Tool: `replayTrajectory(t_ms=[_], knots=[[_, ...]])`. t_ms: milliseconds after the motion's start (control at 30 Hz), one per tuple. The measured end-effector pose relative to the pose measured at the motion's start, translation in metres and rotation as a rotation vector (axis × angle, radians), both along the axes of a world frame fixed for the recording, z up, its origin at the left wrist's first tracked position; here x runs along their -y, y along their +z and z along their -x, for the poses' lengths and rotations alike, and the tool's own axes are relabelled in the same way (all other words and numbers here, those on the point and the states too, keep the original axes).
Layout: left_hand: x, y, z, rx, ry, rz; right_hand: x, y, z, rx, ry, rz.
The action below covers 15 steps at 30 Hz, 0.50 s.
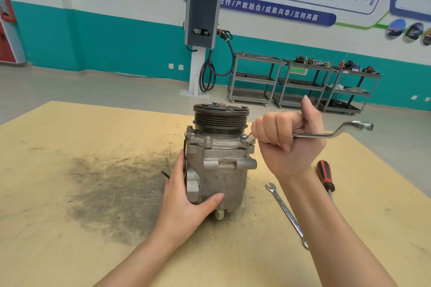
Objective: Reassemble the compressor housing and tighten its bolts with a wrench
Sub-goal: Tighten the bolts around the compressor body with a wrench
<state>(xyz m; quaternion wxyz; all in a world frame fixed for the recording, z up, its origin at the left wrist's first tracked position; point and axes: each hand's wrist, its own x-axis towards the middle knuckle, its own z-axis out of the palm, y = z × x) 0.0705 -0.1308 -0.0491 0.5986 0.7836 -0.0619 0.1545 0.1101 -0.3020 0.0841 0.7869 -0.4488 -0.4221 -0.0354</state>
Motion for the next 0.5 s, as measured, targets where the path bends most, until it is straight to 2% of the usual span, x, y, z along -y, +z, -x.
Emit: replayTrajectory(t_ms=[267, 500], knots=[[0.002, -0.003, -0.001, 0.006, 0.017, -0.011, -0.016, -0.004, 0.011, 0.049, -0.224, -0.021], [0.001, -0.006, -0.002, 0.007, 0.03, -0.012, -0.029, -0.002, 0.013, 0.068, -0.34, 0.002]])
